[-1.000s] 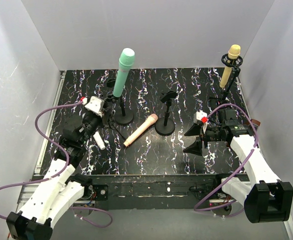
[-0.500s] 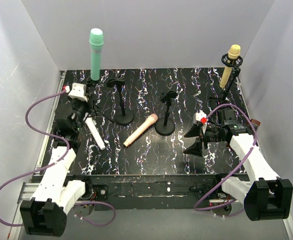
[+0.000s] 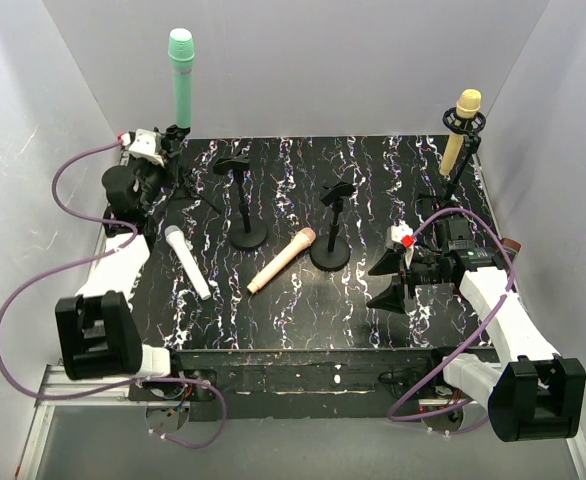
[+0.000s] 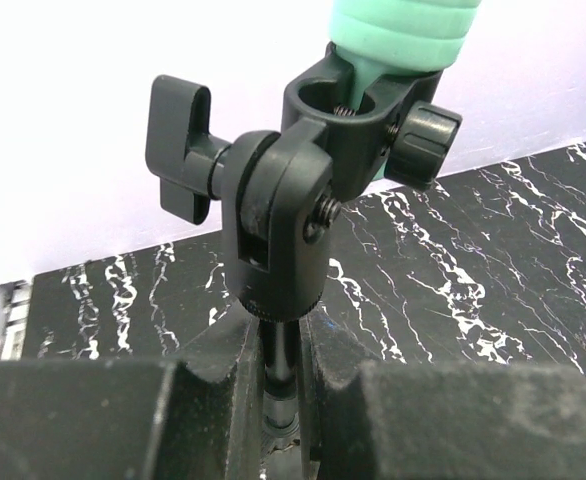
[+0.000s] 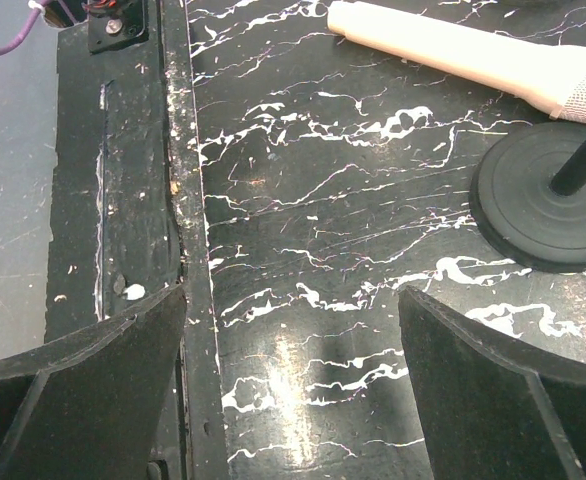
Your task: Attach the microphones to the stand
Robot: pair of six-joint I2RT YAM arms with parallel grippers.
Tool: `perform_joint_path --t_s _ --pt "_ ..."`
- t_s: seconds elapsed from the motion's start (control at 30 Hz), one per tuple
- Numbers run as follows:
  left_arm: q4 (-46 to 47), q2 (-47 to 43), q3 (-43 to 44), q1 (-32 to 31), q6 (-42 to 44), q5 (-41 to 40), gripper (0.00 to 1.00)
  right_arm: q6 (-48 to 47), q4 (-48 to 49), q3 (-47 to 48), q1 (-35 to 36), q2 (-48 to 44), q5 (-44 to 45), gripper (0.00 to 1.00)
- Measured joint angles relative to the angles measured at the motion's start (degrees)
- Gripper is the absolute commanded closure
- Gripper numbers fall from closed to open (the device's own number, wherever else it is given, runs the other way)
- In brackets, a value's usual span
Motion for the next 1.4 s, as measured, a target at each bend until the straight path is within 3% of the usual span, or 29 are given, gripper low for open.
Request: perform_joint_path --t_s 0.23,0.63,1.0,1.4 --pt "8.6 14.4 6.2 1.6 -5.0 8.3 1.00 -0.1 -0.3 0.0 0.0 0.0 0.2 0.07" --pt "18.1 29.2 9.9 1.8 -5.9 14.7 1.00 -0.5 -0.9 0.0 0.0 1.2 0.4 0.07" --pt "18.7 30.3 10.4 1.7 -3.9 17.4 1.00 -0.5 -0.9 0.0 -0.1 1.5 0.4 0.07" --pt "12.1 31.6 14.4 0.4 -0.9 18.3 0.94 -0.5 -1.0 0.0 -0.4 1.5 0.5 0.07"
